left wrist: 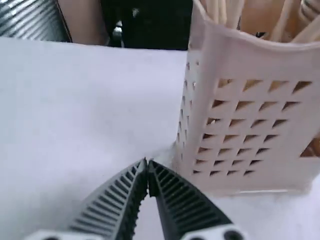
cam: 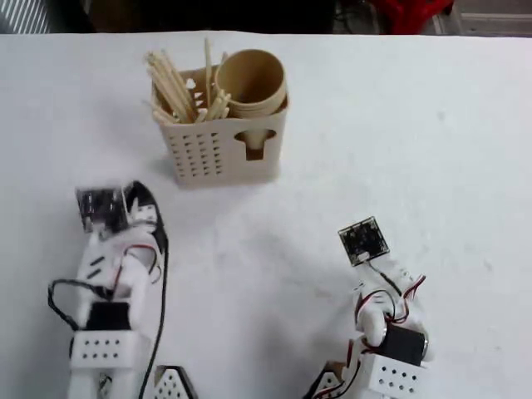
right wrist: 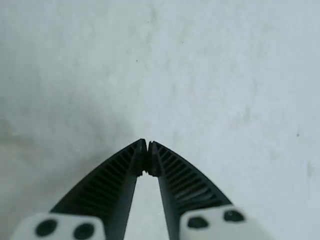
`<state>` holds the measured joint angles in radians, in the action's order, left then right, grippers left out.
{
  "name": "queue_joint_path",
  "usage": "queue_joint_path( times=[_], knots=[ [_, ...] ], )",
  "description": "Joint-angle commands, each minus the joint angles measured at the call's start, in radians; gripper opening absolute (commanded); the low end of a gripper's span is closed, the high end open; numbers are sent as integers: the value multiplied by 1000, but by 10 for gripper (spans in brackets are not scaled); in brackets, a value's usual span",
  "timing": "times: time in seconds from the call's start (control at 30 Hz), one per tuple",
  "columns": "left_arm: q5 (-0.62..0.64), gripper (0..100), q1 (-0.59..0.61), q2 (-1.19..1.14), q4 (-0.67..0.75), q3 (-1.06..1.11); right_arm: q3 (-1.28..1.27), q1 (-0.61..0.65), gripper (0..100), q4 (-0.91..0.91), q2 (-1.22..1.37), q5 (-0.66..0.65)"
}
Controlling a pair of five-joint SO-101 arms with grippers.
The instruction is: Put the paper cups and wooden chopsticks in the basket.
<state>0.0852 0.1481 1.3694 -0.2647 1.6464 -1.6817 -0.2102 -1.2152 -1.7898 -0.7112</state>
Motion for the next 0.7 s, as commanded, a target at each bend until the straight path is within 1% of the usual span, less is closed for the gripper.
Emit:
queue_joint_path(
  times=[0.0, 0.1, 0.23, 0.33, 0.67],
  knots=[
    [-9, 24, 48, 139, -2, 54, -9, -1, 18, -4, -7, -3],
    [-9, 24, 51, 159, -169, 54, -9, -1, 18, -4, -7, -3],
    [-9, 24, 53, 160, -468, 54, -9, -1, 18, -4, -7, -3],
    [-5, 24, 58, 165, -628, 54, -9, -1, 18, -4, -7, -3],
    [-3, 24, 56, 248, -741, 54, -9, -1, 18, -4, -7, -3]
  ],
)
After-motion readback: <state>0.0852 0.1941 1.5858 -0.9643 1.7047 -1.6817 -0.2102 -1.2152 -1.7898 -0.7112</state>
